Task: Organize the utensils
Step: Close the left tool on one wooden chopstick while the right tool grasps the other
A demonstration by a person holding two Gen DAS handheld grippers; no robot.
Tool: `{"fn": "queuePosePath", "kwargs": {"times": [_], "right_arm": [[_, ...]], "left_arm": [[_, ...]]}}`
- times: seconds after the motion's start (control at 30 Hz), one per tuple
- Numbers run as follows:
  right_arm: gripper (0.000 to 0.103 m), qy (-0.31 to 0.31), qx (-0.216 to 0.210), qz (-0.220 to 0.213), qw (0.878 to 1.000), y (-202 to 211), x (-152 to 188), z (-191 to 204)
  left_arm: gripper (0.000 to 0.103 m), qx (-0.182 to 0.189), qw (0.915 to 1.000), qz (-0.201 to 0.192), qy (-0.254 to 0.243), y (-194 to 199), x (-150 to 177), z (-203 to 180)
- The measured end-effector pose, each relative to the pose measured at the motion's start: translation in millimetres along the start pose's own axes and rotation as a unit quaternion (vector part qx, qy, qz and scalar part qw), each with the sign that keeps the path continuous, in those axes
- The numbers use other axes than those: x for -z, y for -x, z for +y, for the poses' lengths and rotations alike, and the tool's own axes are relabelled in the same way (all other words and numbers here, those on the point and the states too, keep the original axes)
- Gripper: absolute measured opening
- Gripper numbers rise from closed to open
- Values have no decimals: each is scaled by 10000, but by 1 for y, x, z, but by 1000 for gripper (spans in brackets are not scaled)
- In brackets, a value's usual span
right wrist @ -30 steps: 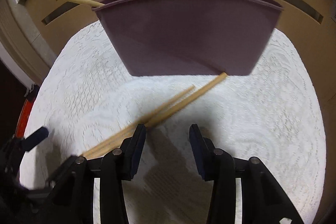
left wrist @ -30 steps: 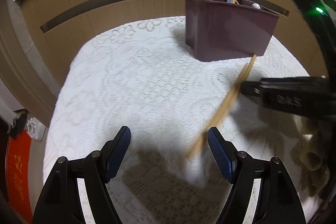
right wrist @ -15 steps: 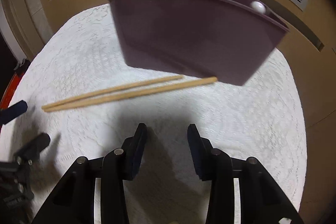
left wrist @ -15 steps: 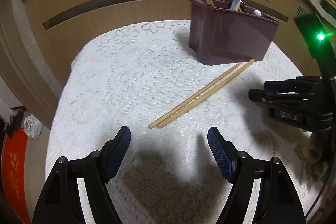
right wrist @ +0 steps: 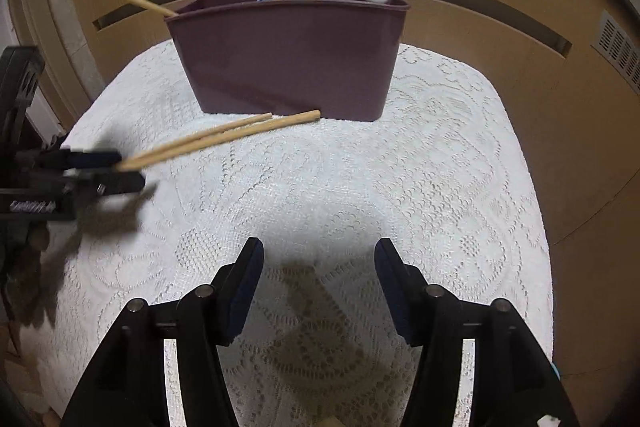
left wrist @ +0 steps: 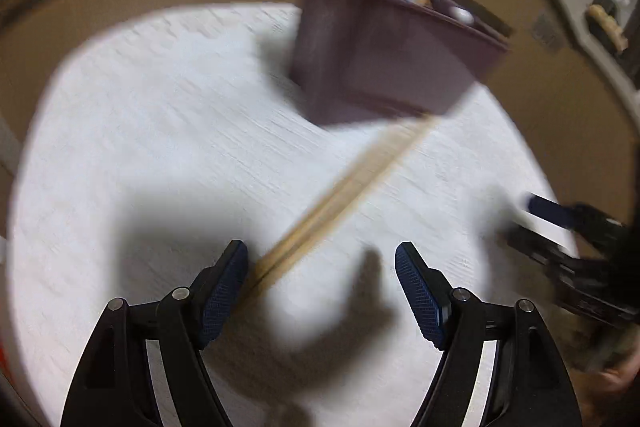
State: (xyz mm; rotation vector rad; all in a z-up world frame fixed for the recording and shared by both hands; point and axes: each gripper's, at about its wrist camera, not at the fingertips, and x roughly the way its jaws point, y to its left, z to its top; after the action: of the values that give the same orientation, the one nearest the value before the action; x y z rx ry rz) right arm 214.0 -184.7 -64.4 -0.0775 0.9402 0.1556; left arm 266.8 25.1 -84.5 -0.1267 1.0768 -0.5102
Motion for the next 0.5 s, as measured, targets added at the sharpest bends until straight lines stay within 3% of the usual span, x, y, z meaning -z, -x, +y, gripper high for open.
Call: {"fn": "queuePosePath", "kwargs": {"times": [0.1,0.23,0.3,0.4,0.5], "right_arm": [[55,-137,-140,-30,9998,-12,-20,12],[53,-195,-272,107,9994,-30,-41,38],[51,-249,-309,192,9990,-37,-47,47],[50,-251,-56,296,9992,-50,-54,60],[46,-165,203,396,9989,-64,-57,66]], "left_arm": [[76,620,9972,414,-4,2,17,-22],[76,650,9952,628,-365,6,39,-49],[76,354,9966,496,-555,14,45,-55],[76,-444,9960,73,-773,24,46,-54],[76,-657,9965,-59,-523,28,40,-39]]}}
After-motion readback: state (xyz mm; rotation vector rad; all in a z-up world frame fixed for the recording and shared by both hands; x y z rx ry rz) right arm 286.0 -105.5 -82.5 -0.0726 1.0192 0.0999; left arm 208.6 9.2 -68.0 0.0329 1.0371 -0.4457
